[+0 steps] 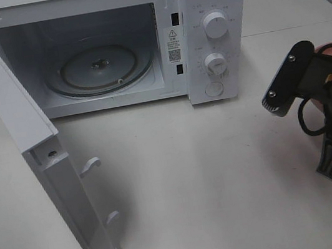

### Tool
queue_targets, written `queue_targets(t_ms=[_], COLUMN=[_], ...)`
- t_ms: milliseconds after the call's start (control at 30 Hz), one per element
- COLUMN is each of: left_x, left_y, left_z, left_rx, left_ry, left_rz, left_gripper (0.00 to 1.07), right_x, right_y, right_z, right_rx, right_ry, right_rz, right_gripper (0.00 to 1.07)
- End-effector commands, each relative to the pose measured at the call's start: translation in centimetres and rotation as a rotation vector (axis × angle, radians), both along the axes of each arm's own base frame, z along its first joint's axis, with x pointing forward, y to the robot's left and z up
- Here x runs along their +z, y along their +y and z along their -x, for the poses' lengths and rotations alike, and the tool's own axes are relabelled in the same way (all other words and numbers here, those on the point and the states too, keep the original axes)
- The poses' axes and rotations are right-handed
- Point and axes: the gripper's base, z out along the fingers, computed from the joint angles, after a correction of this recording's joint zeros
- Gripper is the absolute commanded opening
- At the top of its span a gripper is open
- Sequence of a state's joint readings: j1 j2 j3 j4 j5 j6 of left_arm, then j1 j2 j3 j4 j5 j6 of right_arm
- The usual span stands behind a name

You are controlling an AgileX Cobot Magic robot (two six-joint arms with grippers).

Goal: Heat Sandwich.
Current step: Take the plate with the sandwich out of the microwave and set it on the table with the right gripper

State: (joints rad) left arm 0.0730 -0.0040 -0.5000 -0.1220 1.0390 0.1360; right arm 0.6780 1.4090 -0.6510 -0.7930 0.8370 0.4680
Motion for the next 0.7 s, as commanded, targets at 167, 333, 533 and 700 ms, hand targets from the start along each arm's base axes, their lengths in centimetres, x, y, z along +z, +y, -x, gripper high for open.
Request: queue_targets(t_ms=[167, 333, 533, 700], left_x=[-0.1, -0.1, -0.1, -0.1], left_y=[0.0, 0.0, 0.0, 0.0], left_z=[0.3, 0.3, 0.3, 0.3], left_rx=[0.003, 0.003, 0.003, 0.003], left_ry=[-0.025, -0.025, -0.025, -0.025], left_rz=[0.005, 0.005, 0.005, 0.005], left_gripper=[1.03, 1.03, 1.03, 1.03], right_x=[-0.2, -0.4, -1.1, -2.2], right_y=[1.0, 0.9, -0.3, -1.3], right_z=[-1.9, -3.1, -4.3, -4.9], right_rx=[-0.005, -0.075, -0.199, -0.253], right_ry=[-0.026, -0.048, -0.056, -0.025], right_rz=[0.037, 0.021, 0.009, 0.031], right_gripper=[0.04, 0.04, 0.05, 0.06])
